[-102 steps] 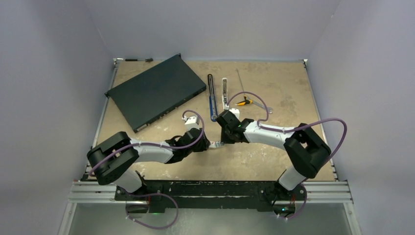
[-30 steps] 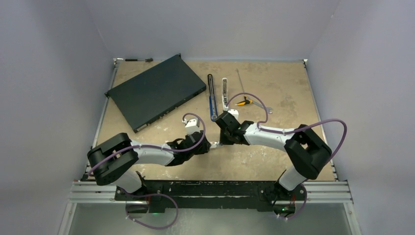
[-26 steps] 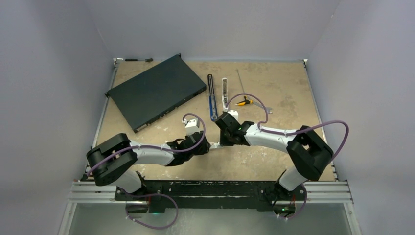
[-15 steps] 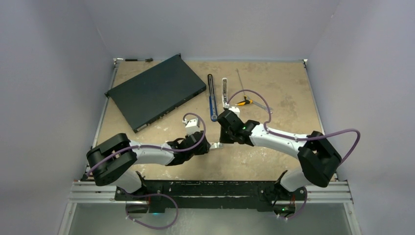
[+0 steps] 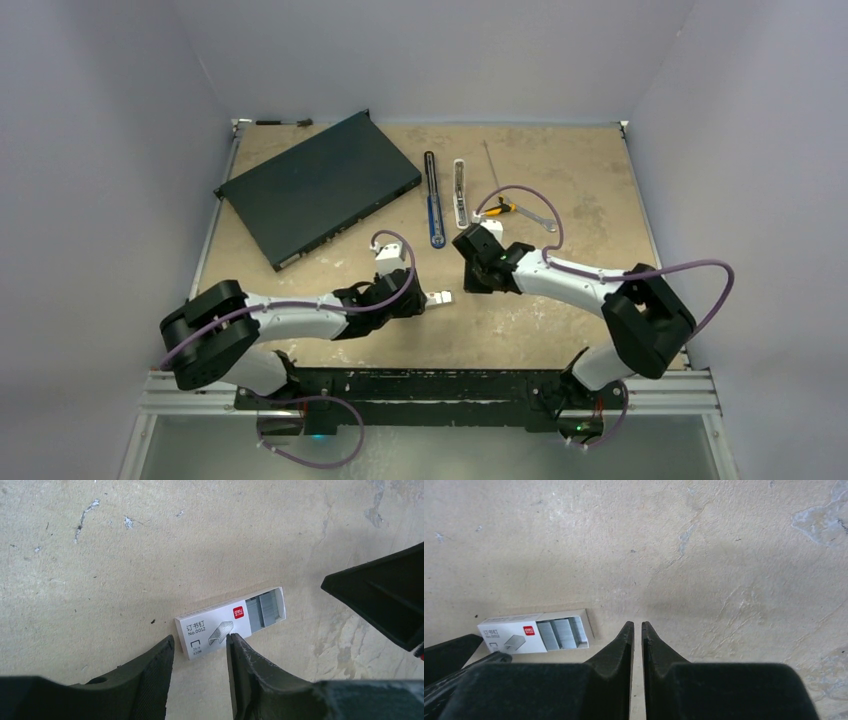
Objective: Unload the staples from the stapler
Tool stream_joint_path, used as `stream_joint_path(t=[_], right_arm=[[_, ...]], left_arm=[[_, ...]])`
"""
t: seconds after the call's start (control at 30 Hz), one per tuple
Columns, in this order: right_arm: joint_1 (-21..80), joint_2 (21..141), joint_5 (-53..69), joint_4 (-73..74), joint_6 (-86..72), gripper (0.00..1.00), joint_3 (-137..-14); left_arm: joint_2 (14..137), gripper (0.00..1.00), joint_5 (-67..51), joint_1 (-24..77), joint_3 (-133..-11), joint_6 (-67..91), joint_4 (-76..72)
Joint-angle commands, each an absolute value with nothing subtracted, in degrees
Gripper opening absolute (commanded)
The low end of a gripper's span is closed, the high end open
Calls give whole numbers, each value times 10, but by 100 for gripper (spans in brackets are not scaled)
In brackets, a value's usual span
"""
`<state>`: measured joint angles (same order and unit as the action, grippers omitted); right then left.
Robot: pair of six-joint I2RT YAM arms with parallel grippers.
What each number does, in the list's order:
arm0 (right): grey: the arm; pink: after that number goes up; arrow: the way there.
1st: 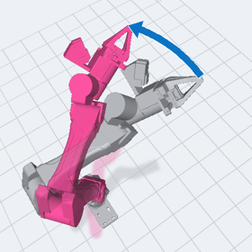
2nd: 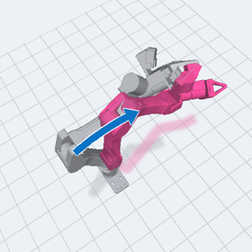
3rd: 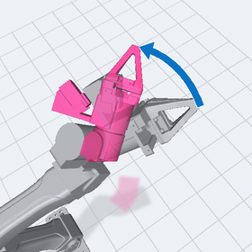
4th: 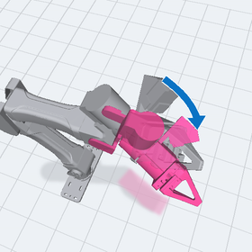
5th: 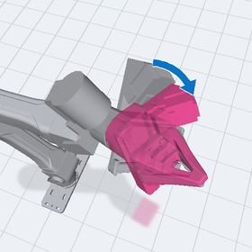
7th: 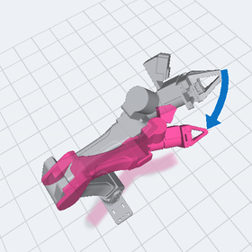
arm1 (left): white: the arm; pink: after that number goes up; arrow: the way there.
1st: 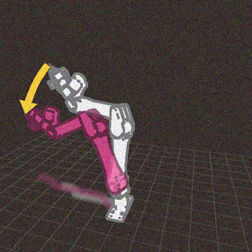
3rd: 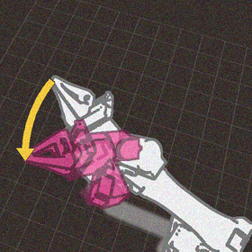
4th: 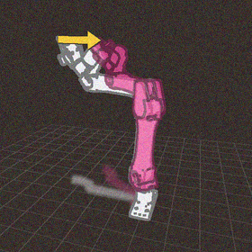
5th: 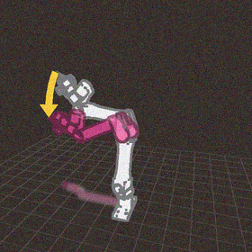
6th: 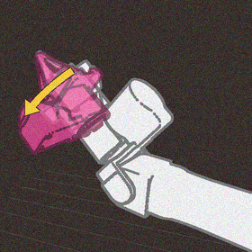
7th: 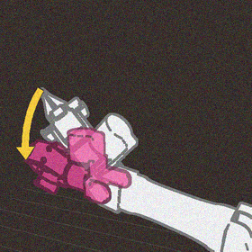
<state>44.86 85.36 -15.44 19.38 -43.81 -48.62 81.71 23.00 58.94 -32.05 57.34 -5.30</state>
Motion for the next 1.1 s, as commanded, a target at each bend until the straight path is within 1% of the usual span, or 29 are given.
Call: stream_joint_path(t=[0.0,0.1,0.2,0.37,0.5,0.67,1.07], right_arm=[[448,876,-138,182,-418,12,-481],[447,884,-128,171,-416,12,-481],[447,893,-127,164,-410,11,-483],[448,907,-119,151,-395,9,-484],[448,906,-118,152,-394,8,-486],[452,907,-115,153,-390,8,-494],[467,918,-88,135,-391,6,-503]], left_arm=[[793,42,247,592,-331,559,-36],[781,42,266,591,-325,565,-11],[756,40,287,591,-312,579,27],[729,32,312,591,-307,592,90],[753,26,318,591,-312,593,114],[795,22,302,592,-314,590,97],[864,18,255,595,-330,571,14]])
